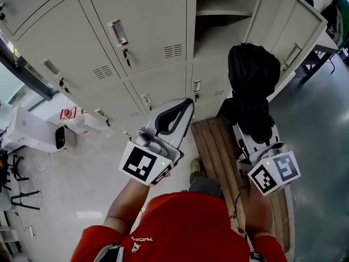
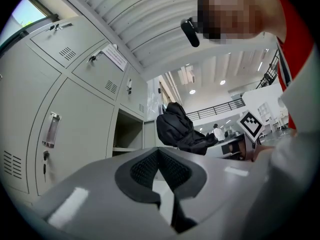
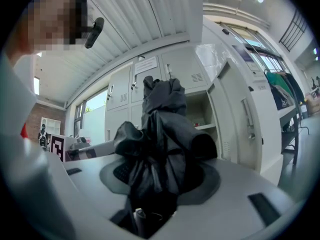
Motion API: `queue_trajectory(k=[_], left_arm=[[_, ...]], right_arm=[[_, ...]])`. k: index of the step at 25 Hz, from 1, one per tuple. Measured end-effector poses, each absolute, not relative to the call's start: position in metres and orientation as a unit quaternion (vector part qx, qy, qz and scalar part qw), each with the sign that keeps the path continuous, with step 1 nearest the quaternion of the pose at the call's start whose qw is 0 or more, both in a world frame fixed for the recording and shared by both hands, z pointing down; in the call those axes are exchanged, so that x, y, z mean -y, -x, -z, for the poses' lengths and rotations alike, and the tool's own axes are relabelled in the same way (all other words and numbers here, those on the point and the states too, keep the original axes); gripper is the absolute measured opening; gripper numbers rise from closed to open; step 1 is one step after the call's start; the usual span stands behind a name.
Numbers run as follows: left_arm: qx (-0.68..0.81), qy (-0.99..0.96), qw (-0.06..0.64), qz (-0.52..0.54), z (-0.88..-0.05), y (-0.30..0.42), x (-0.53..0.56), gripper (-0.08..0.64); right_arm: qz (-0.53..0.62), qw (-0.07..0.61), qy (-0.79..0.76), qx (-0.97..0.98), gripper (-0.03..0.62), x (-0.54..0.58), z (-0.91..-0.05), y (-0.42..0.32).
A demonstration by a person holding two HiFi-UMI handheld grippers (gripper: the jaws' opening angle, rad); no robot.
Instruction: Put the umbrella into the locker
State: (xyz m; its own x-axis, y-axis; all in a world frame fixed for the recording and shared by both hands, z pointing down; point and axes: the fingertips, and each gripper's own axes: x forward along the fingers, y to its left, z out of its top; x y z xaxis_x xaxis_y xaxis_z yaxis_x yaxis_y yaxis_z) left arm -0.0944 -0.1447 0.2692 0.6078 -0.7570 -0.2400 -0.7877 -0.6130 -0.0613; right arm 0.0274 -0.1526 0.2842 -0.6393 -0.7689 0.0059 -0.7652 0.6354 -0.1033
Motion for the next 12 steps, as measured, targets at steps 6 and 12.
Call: queue_trajectory(k=[6, 12], left_arm=[[-0.439, 0.889, 0.091, -0.090, -0.260, 0.086, 0.204, 0.005], [-0.444, 0.886, 0.092, -0.093, -0.256, 0.073, 0.267, 0.005]], right_arm=[[0.044, 0.007, 0.423, -0.905, 0.206, 0.231, -0.280, -0.032], [0.022, -0.009, 0.417, -0.909, 0.206, 0.312, -0.267, -0.033]])
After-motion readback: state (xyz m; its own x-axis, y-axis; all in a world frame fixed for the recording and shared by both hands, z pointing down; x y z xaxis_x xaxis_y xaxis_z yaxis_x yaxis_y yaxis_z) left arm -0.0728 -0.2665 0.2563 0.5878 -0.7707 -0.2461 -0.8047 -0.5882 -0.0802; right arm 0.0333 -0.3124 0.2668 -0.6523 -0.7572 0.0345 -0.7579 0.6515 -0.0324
